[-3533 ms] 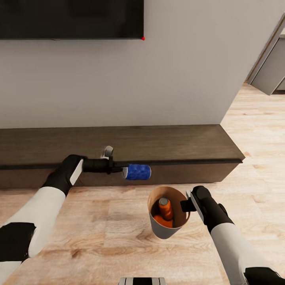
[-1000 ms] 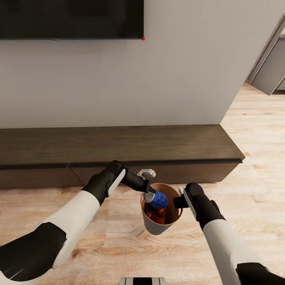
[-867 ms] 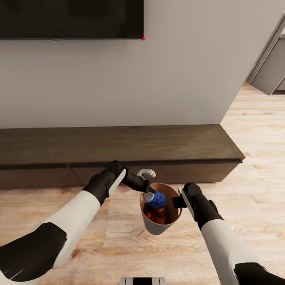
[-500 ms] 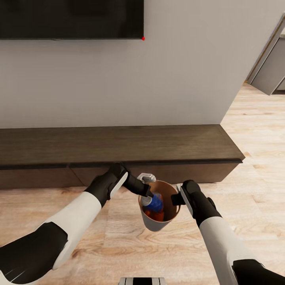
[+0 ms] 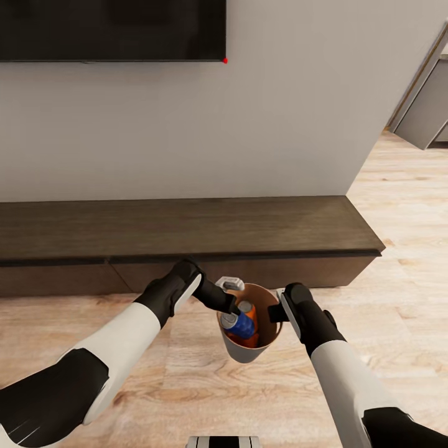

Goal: Put the three can of soda from the living room inside the tash can in the kitchen.

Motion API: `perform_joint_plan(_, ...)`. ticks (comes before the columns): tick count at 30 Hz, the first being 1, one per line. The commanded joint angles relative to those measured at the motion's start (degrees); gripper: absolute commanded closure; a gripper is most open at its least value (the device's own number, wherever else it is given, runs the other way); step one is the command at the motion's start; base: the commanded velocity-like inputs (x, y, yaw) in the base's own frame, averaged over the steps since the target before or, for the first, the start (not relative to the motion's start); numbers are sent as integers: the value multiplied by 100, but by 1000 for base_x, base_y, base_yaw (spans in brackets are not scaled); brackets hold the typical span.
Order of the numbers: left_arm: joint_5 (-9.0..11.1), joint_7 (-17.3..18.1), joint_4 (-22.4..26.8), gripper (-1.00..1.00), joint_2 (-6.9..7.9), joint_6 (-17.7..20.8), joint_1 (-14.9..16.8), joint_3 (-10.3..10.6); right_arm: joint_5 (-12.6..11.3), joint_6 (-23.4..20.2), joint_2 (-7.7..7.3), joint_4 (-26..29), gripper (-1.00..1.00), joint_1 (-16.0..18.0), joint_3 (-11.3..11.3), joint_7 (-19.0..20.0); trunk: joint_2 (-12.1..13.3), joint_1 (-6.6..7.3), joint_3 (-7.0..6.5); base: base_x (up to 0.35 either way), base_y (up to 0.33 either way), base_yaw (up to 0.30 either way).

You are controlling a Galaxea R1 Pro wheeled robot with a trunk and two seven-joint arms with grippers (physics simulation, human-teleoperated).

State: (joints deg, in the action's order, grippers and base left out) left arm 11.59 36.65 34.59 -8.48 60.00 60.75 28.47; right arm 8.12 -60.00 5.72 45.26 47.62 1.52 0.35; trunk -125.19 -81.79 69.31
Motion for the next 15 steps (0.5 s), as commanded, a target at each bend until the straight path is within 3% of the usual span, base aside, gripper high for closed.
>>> perform_joint_plan(1, -8, 10, -5, 100, -5, 0, -1, 2, -91, 0, 3, 1, 100, 1, -3, 23, 0, 0, 0, 0, 0, 0)
perform_joint_plan(15, -8, -15, -23, 100, -22, 0, -2, 11, -93, 0, 102, 12, 100, 30, 35, 18, 0, 0, 0, 0, 0, 0)
